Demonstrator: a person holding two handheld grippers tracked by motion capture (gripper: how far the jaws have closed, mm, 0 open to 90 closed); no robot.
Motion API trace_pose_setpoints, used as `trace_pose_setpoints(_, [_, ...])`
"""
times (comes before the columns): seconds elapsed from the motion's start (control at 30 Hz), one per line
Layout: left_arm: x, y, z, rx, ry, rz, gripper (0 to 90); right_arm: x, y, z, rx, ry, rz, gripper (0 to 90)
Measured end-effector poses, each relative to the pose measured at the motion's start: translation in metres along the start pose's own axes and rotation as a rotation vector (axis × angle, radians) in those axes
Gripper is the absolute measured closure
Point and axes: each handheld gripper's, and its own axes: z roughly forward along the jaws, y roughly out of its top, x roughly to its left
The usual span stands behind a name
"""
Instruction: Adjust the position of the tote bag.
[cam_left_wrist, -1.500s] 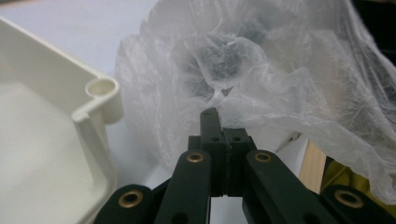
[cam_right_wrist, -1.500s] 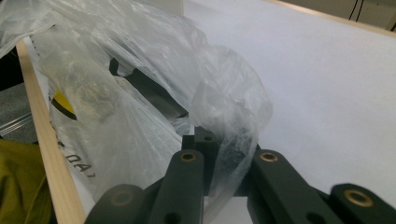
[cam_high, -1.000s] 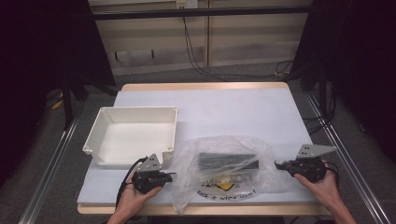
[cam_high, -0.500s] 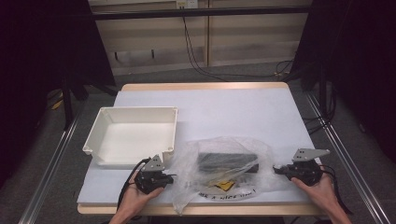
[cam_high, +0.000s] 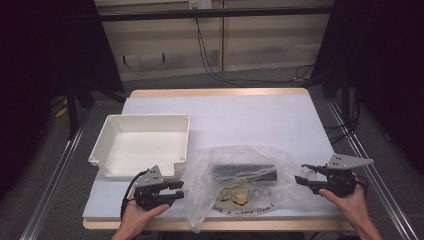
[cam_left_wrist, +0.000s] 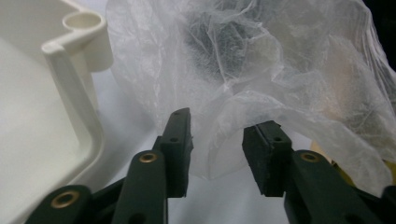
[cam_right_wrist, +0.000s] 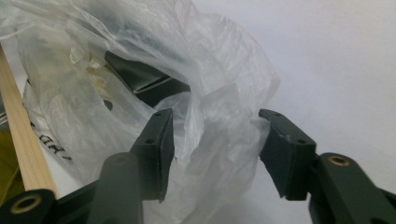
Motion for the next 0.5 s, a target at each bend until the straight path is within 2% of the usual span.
trace_pose_setpoints(0.1, [-0.005, 0.003, -0.005, -0.011, 0.007, 0.013, 57.6, 0.0, 0.004, -0.005, -0.023, 0.001, -0.005, 45.2])
trace_pose_setpoints(0.17, [-0.007, 0.005, -0.009, -0.025, 0.01, 0.017, 51.1, 0.001, 0.008, -0.009, -0.049, 0.001, -0.014, 42.2])
trace_pose_setpoints(0.23, [-0.009, 0.005, -0.014, -0.043, 0.012, 0.008, 49.7, 0.002, 0.009, -0.01, -0.054, 0.004, -0.009, 40.3])
trace_pose_setpoints(0.37, [-0.01, 0.006, -0.023, -0.049, 0.03, 0.017, 44.3, 0.005, 0.016, -0.014, -0.08, 0.011, -0.021, 36.3])
trace_pose_setpoints(0.43, [-0.011, 0.009, -0.026, -0.061, 0.024, 0.011, 43.1, 0.005, 0.02, -0.016, -0.093, 0.014, -0.023, 35.7])
trace_pose_setpoints(0.5, [-0.011, 0.014, -0.031, -0.073, 0.031, 0.027, 42.4, 0.006, 0.023, -0.019, -0.102, 0.011, -0.026, 35.2])
